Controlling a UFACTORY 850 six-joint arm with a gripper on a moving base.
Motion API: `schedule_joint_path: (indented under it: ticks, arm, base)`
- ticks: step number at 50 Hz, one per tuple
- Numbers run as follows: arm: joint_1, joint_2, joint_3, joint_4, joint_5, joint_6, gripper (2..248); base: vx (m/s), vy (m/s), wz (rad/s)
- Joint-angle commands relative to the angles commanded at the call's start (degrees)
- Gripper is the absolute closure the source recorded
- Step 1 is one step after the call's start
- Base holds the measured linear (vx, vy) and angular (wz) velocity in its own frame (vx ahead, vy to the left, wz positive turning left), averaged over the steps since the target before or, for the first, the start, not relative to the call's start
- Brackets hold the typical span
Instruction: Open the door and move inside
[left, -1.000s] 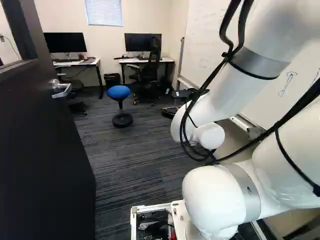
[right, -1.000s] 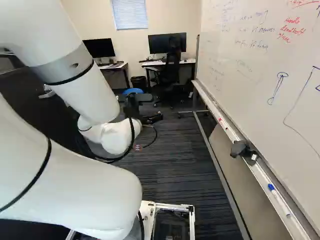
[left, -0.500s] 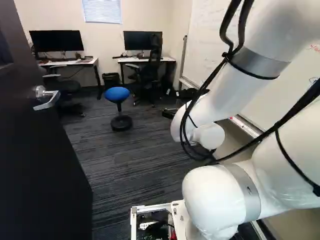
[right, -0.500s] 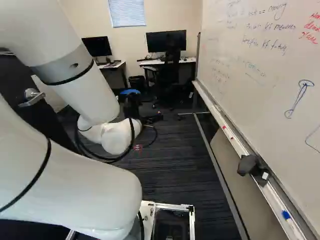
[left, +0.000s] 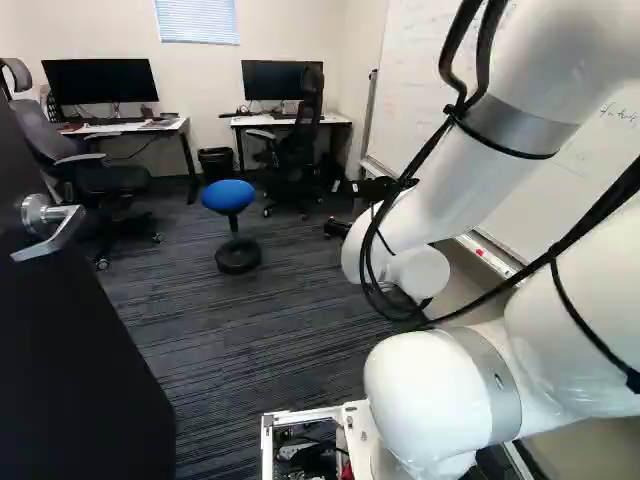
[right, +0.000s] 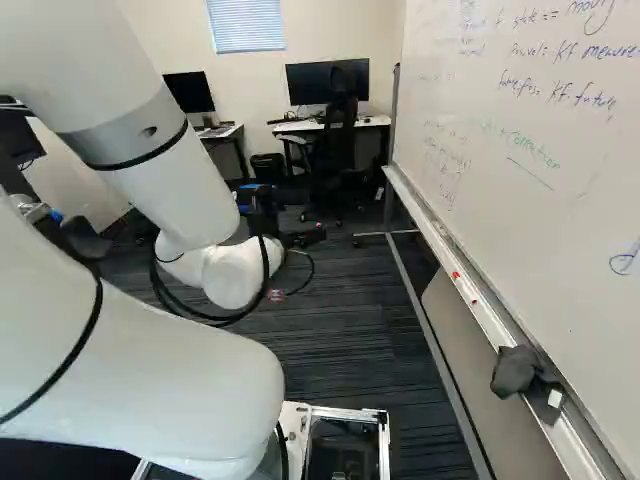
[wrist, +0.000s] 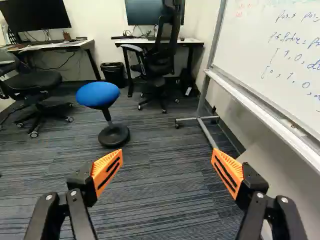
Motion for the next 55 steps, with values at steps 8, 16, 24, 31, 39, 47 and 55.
schedule_joint_path:
  ticks: [8,16,24,31,39,47,55]
  arm:
    - [0.0,0.0,0.0,0.0,0.0,0.0,3]
    - [0.0,0.0,0.0,0.0,0.0,0.0,3]
    - [0.0,0.0,0.0,0.0,0.0,0.0,3]
    - [0.0,0.0,0.0,0.0,0.0,0.0,3]
    - [0.0,0.0,0.0,0.0,0.0,0.0,3]
    - [0.0,0.0,0.0,0.0,0.0,0.0,3]
    - [0.0,0.0,0.0,0.0,0.0,0.0,3]
  base:
    - [0.218,0.001,-0.024]
    - [0.205,0.002,-0.017]
    - [0.205,0.002,-0.018]
    - [0.195,0.0,-0.017]
    - [0.2,0.029,-0.028]
    - [0.206,0.035,-0.025]
    - [0.203,0.035,-0.015]
